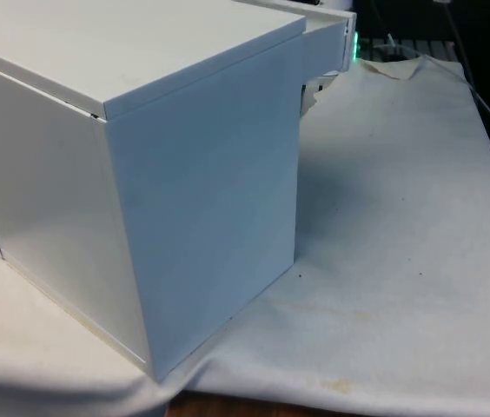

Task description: Open the drawer, then close it.

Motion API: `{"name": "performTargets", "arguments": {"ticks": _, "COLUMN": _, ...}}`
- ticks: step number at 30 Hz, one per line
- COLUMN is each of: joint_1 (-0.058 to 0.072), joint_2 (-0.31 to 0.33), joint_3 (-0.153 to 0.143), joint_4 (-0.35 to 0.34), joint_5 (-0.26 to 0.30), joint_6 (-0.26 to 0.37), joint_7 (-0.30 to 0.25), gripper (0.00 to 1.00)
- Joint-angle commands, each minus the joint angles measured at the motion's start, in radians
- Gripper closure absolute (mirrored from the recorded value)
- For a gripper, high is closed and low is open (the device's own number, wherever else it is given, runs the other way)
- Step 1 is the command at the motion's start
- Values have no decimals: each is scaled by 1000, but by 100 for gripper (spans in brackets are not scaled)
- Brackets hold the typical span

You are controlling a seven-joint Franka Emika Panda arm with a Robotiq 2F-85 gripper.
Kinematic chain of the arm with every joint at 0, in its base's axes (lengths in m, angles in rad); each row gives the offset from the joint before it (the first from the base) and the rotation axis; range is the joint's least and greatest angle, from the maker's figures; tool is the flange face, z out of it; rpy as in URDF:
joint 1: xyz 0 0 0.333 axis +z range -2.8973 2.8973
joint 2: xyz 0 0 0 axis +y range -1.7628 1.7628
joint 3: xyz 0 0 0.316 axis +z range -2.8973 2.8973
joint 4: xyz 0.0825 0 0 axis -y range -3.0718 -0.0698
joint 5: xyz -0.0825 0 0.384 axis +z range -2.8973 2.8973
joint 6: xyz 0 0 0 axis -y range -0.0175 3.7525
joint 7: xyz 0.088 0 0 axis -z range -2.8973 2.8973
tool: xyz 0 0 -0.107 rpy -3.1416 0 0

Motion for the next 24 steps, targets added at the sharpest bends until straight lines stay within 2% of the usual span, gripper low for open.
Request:
{"name": "performTargets", "arguments": {"ticks": 1, "joint_1": -6, "joint_2": 3, "joint_3": -8, "joint_4": 14, "joint_5": -12, "joint_6": 6, "joint_7": -13, "gripper": 100}}
{"name": "performTargets", "arguments": {"ticks": 6, "joint_1": -5, "joint_2": 16, "joint_3": -21, "joint_4": 44, "joint_5": -10, "joint_6": 13, "joint_7": -19, "gripper": 100}}
{"name": "performTargets", "arguments": {"ticks": 7, "joint_1": -1, "joint_2": 8, "joint_3": -14, "joint_4": 33, "joint_5": -1, "joint_6": 1, "joint_7": -11, "gripper": 100}}
{"name": "performTargets", "arguments": {"ticks": 8, "joint_1": -5, "joint_2": 20, "joint_3": -24, "joint_4": 50, "joint_5": -10, "joint_6": 16, "joint_7": -20, "gripper": 100}}
{"name": "performTargets", "arguments": {"ticks": 12, "joint_1": -5, "joint_2": 38, "joint_3": -35, "joint_4": 74, "joint_5": -8, "joint_6": 27, "joint_7": -21, "gripper": 100}}
{"name": "performTargets", "arguments": {"ticks": 13, "joint_1": -1, "joint_2": 29, "joint_3": -29, "joint_4": 63, "joint_5": -1, "joint_6": 13, "joint_7": -13, "gripper": 100}}
{"name": "performTargets", "arguments": {"ticks": 15, "joint_1": -4, "joint_2": 54, "joint_3": -45, "joint_4": 93, "joint_5": -7, "joint_6": 37, "joint_7": -22, "gripper": 100}}
{"name": "performTargets", "arguments": {"ticks": 21, "joint_1": -4, "joint_2": 84, "joint_3": -62, "joint_4": 131, "joint_5": -7, "joint_6": 56, "joint_7": -12, "gripper": 100}}
{"name": "performTargets", "arguments": {"ticks": 22, "joint_1": -1, "joint_2": 81, "joint_3": -59, "joint_4": 126, "joint_5": -1, "joint_6": 43, "joint_7": -10, "gripper": 100}}
{"name": "performTargets", "arguments": {"ticks": 24, "joint_1": -4, "joint_2": 91, "joint_3": -65, "joint_4": 141, "joint_5": -8, "joint_6": 61, "joint_7": -6, "gripper": 100}}
